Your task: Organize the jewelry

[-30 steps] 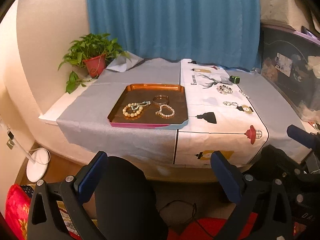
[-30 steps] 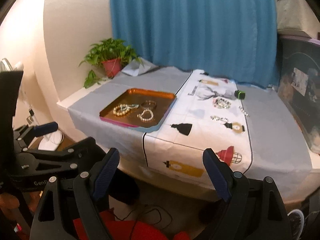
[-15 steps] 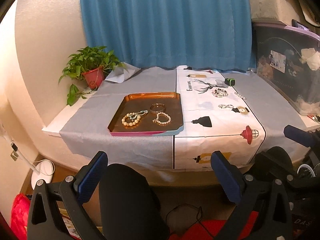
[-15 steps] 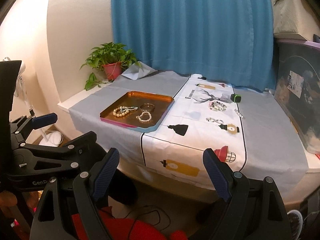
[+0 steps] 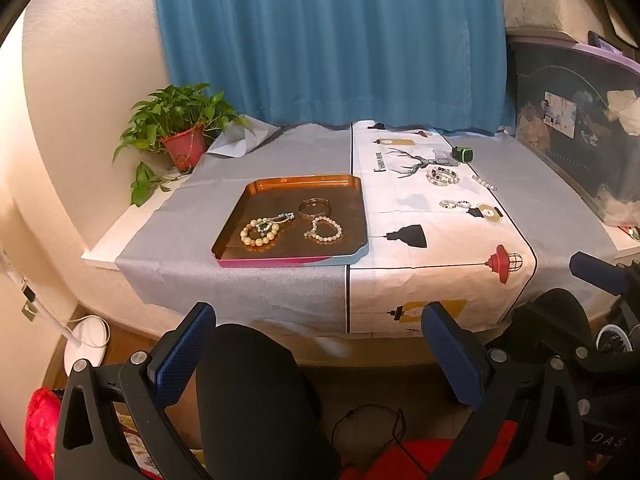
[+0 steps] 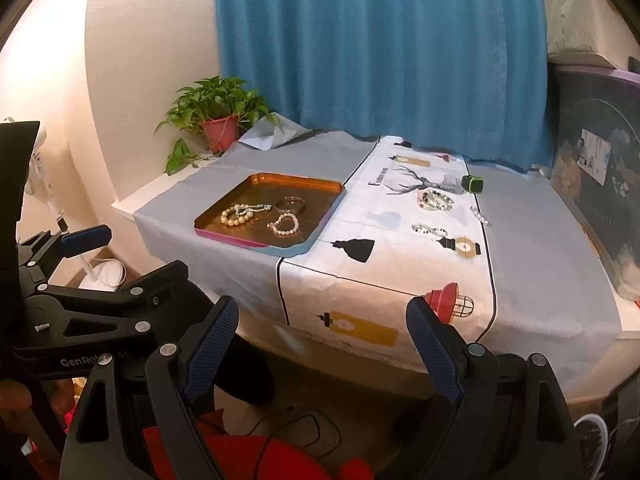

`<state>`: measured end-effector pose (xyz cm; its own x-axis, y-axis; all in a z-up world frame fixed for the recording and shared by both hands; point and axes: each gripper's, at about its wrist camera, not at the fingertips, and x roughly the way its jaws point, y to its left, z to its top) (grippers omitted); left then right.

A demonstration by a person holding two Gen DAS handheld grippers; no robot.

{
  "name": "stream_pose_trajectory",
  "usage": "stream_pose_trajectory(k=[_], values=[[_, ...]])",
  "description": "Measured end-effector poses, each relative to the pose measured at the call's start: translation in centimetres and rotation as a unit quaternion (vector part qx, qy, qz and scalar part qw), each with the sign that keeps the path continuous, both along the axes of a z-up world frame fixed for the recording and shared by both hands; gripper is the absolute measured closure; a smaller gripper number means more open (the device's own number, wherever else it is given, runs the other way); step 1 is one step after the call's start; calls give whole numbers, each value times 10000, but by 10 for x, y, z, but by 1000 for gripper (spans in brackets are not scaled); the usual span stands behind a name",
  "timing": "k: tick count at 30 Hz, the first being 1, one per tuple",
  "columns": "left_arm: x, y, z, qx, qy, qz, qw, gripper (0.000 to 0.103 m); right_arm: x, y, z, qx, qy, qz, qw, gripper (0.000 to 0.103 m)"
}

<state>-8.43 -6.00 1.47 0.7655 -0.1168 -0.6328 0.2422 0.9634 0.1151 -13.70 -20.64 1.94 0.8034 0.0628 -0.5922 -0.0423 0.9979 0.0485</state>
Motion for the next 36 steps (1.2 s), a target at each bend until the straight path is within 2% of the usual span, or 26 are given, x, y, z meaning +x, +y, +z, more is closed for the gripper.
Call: stream_pose_trajectory(k=[14, 18, 21, 25, 29, 32, 36], values=[[42, -22, -14, 26, 509, -84, 9987, 1, 24, -30, -22, 199, 313, -248, 9990, 17], [71, -41, -10, -123, 652, -202, 9976, 1, 39, -54, -31, 191, 415, -486, 9978, 17], [100, -63, -1, -190, 577, -351, 9975, 1, 54, -80, -34, 88, 408, -729, 9965, 17], [144, -104, 9, -292, 576, -732, 9952, 1, 84, -135, -37, 46, 410, -1202, 9919, 17], [198, -155, 3, -349, 902, -1146, 9887, 1, 135, -193, -41, -21, 484, -1427, 9886, 17], [249, -203, -14, -322, 1297, -1427, 9807, 1, 186, -232, -52, -117, 663, -1506, 9863, 17], [309, -249, -45, -154, 1484, -1497, 9774, 1, 251, -267, -77, -208, 1021, -1461, 9838, 17]])
